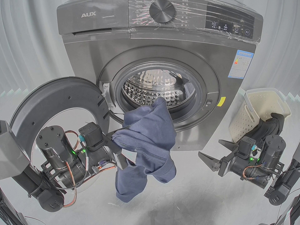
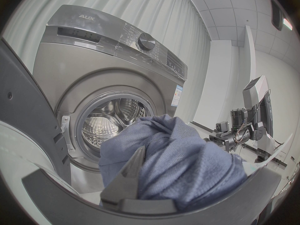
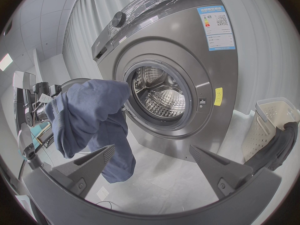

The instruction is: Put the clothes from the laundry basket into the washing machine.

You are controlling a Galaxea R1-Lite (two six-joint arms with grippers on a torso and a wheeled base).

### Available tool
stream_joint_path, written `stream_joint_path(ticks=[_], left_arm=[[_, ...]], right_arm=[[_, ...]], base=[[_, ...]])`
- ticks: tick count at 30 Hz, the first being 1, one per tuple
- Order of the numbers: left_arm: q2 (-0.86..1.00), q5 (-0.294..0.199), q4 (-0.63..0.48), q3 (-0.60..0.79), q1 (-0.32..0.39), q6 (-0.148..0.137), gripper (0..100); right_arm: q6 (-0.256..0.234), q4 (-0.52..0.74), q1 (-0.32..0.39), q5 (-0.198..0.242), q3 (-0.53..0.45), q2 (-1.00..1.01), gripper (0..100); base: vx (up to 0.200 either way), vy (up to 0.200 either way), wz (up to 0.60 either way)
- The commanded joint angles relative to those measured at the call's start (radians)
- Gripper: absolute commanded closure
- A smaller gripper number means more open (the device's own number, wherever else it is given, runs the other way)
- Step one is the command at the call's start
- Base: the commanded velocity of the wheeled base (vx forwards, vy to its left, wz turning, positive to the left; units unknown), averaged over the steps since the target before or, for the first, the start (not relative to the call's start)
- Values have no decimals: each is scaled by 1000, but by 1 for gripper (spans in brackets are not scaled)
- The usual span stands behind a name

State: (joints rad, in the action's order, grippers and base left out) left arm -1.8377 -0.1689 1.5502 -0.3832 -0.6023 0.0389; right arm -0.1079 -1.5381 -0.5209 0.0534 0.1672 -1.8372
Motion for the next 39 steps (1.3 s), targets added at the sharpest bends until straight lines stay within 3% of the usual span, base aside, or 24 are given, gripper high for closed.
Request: stream_joint_path(ticks=[1,8,20,32,39], left_arm=[[-17,2,2,1,-4,-1,100],[-17,2,2,6,-20,-2,100],[-29,2,2,6,-34,-10,100],[-31,3,2,18,-47,-10,100],[-29,3,4,26,-73,-10,100]], right_arm=[[-1,0,-8,0,-2,-8,0],[-3,0,-15,-1,-2,-17,0],[-3,0,-28,-1,-2,-19,0],[-4,0,-45,-3,-2,-19,0],[-4,0,-48,-3,0,-19,0]], base=[[200,0,0],[29,0,0],[200,0,0],[0,0,0],[171,0,0]])
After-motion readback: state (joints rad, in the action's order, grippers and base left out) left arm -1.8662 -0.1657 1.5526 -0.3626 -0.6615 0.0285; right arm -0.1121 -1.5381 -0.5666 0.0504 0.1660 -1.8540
